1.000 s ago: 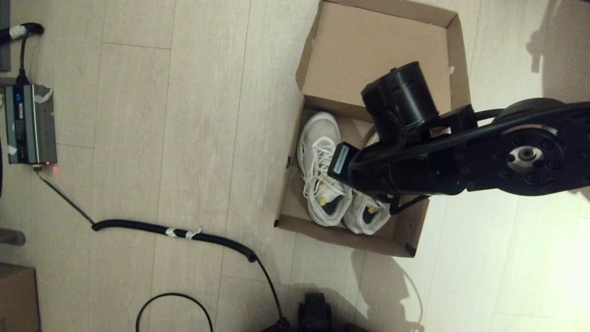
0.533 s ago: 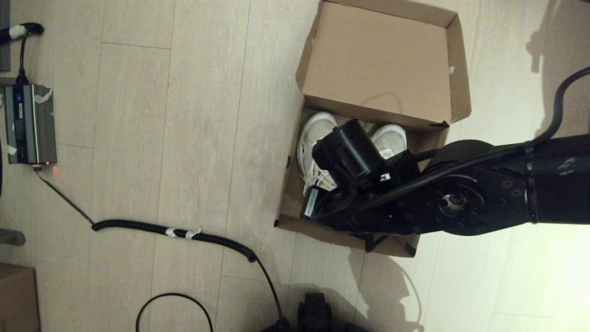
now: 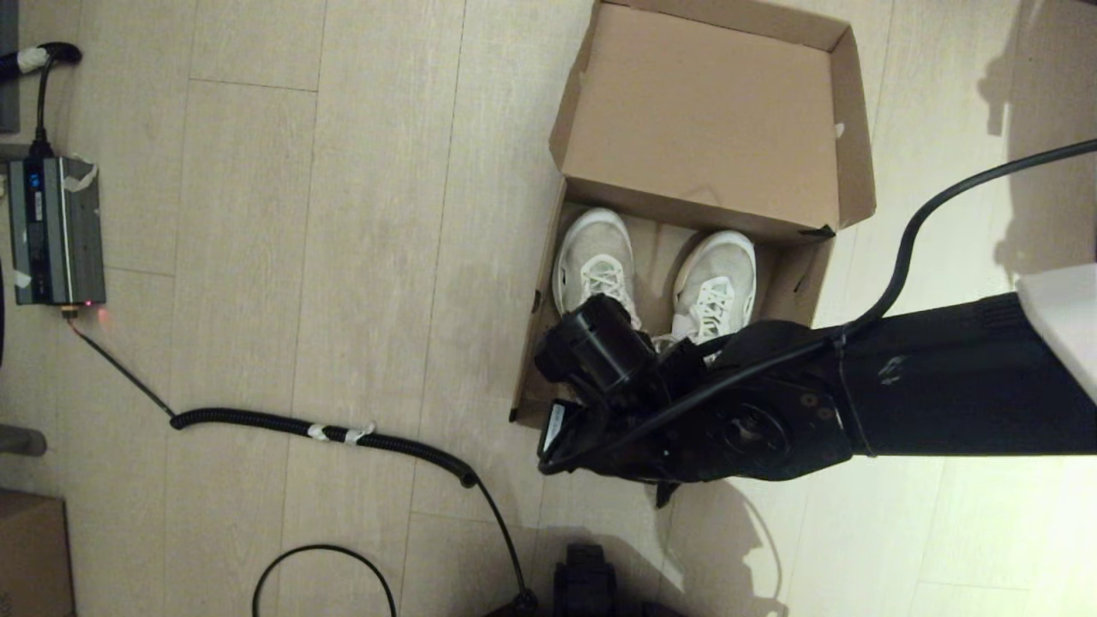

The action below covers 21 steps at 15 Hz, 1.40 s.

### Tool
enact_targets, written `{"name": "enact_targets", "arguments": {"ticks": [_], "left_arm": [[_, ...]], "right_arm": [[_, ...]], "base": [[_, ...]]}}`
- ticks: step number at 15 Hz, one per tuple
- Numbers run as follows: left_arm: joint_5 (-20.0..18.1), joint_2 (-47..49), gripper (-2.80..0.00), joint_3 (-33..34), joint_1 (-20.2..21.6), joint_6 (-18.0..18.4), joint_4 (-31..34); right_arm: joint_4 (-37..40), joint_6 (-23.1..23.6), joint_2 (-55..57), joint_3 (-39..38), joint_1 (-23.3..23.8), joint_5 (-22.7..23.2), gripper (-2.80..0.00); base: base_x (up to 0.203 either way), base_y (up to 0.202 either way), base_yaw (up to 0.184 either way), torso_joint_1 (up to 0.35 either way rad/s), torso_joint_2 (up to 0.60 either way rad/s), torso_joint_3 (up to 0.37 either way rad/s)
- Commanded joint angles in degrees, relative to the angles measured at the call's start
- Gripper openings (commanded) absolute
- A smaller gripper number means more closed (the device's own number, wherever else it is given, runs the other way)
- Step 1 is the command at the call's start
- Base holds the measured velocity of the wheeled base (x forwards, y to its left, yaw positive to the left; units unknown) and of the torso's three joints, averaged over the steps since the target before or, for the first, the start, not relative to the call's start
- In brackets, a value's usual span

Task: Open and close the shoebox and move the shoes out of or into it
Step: Close the shoe box

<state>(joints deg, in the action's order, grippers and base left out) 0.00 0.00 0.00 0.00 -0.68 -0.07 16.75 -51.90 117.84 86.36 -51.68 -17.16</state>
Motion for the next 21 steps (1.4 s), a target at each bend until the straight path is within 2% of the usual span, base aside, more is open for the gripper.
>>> {"name": "enact_targets", "arguments": {"ticks": [1, 10, 12, 21], "left_arm": [[0.0, -0.1, -2.8, 0.0, 0.0, 0.0, 0.0], [0.0, -0.1, -2.8, 0.0, 0.0, 0.0, 0.0], [0.0, -0.1, -2.8, 0.0, 0.0, 0.0, 0.0], [0.0, -0.1, -2.8, 0.0, 0.0, 0.0, 0.0]], "right_arm": [[0.0, -0.4, 2.4, -0.3, -0.1, -0.1, -2.8], [-1.7, -0.1, 7.0, 0.4, -1.0, -1.4, -2.8], [-2.8, 1.0, 7.8, 1.5, -0.8, -3.4, -2.8], [-3.5, 6.3, 12.2, 9.4, 1.6, -6.8, -2.8]], "base": [[0.0, 0.0, 0.0, 0.0, 0.0, 0.0], [0.0, 0.0, 0.0, 0.0, 0.0, 0.0], [0.0, 0.0, 0.0, 0.0, 0.0, 0.0], [0.0, 0.0, 0.0, 0.0, 0.0, 0.0]]}}
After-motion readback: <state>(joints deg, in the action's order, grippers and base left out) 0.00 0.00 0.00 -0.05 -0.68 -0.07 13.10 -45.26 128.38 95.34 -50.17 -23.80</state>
